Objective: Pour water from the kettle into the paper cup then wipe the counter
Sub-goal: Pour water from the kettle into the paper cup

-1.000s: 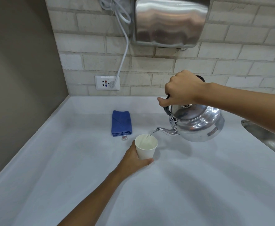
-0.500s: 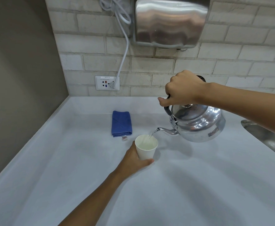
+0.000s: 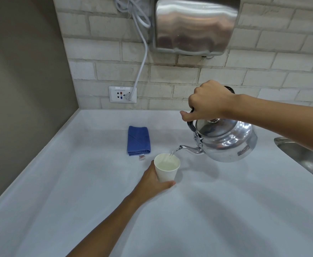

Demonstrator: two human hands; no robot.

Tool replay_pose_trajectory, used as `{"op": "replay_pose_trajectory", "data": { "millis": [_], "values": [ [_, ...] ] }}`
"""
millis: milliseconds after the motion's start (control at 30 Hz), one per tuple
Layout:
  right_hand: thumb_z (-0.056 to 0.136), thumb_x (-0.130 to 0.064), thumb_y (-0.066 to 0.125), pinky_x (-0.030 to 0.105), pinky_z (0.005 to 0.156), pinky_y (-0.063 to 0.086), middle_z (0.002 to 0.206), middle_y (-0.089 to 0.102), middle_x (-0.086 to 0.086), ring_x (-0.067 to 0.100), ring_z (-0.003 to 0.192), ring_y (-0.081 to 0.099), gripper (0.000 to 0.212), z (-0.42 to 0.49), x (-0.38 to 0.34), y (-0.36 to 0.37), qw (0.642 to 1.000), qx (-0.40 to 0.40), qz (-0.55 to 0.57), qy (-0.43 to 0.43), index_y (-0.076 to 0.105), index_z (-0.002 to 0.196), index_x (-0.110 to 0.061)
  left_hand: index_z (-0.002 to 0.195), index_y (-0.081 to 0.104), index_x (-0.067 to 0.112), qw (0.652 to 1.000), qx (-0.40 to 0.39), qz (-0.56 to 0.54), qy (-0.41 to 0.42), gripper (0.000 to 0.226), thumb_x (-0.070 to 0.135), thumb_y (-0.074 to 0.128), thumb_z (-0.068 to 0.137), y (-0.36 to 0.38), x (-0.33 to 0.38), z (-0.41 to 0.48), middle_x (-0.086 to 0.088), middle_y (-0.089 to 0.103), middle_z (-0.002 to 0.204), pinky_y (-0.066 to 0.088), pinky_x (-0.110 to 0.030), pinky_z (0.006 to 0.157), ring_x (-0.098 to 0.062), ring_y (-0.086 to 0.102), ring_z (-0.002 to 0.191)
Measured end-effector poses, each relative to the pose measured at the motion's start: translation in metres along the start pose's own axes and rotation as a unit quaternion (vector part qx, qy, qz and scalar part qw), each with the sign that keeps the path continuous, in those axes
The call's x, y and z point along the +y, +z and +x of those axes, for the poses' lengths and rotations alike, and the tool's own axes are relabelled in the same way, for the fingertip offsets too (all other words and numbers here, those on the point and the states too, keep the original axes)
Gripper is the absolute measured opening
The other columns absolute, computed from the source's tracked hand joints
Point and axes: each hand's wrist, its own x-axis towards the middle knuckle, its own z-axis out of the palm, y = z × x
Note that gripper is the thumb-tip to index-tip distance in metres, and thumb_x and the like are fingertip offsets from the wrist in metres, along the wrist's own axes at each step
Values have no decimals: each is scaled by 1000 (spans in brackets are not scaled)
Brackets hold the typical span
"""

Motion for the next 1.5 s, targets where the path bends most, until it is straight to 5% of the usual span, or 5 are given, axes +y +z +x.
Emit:
{"op": "replay_pose_trajectory", "data": {
  "millis": [567, 767, 1500],
  "values": [
    [82, -46, 48, 21, 45, 18, 37, 19, 2, 18, 36, 15, 63, 1, -3, 0, 1000, -5, 0, -4, 18, 40, -10, 132, 37, 31, 1000, 1, -7, 5, 85, 38, 84, 61, 0, 0, 0, 14, 53, 124, 42, -13, 87, -3, 52, 112],
    [83, -46, 47, 22, 45, 18, 38, 20, 2, 17, 37, 16, 64, 2, -4, -1, 1000, -4, 1, -9, 18, 40, -10, 132, 35, 33, 1000, 0, -3, 7, 86, 40, 83, 61, 0, 0, 0, 15, 52, 125, 40, -3, 82, 0, 50, 112],
    [85, -42, 48, 22, 46, 12, 36, 14, 2, 18, 38, 12, 63, -13, -5, 20, 998, -4, 42, 44, 19, 39, -11, 129, 38, 33, 1000, 1, -6, -10, 83, 40, 84, 60, -1, 2, 0, 14, 54, 124, 43, -16, 88, 0, 52, 111]
  ]
}}
